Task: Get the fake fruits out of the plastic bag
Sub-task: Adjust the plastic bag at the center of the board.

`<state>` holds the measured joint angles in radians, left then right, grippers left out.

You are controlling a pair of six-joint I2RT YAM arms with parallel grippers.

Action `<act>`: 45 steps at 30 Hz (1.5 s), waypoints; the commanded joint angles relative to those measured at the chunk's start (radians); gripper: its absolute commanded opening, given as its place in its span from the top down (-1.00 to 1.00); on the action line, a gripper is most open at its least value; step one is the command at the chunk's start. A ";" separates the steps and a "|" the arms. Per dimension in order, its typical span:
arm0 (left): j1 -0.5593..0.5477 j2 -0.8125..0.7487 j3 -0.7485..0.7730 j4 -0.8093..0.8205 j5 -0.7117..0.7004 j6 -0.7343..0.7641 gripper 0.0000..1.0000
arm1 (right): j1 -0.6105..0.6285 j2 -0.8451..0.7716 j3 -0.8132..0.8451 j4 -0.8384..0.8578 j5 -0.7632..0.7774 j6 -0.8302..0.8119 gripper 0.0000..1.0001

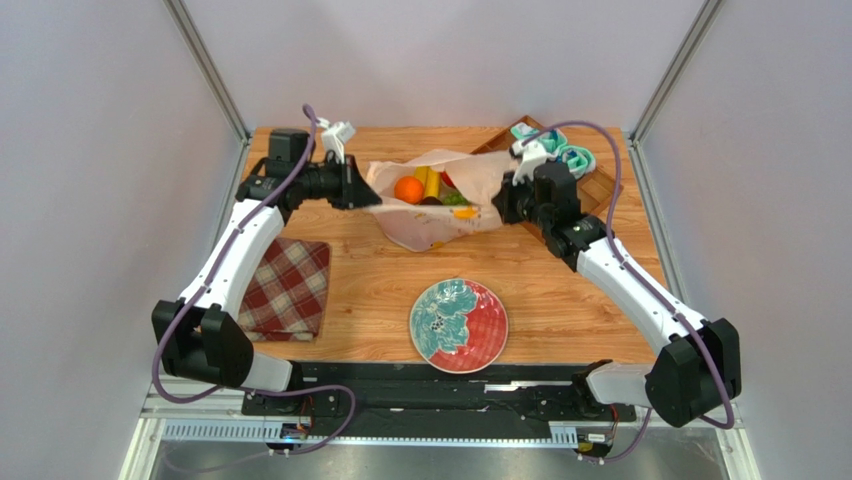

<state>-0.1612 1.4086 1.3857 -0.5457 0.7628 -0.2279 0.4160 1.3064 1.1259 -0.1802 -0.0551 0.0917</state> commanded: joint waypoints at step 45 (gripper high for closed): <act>-0.021 -0.135 -0.323 -0.072 -0.051 0.018 0.72 | 0.314 0.395 0.270 -0.277 0.006 0.011 0.14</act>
<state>-0.1772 1.3167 1.0817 -0.6163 0.7174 -0.2028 0.7670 1.6341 1.2861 -0.5175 -0.1352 0.0391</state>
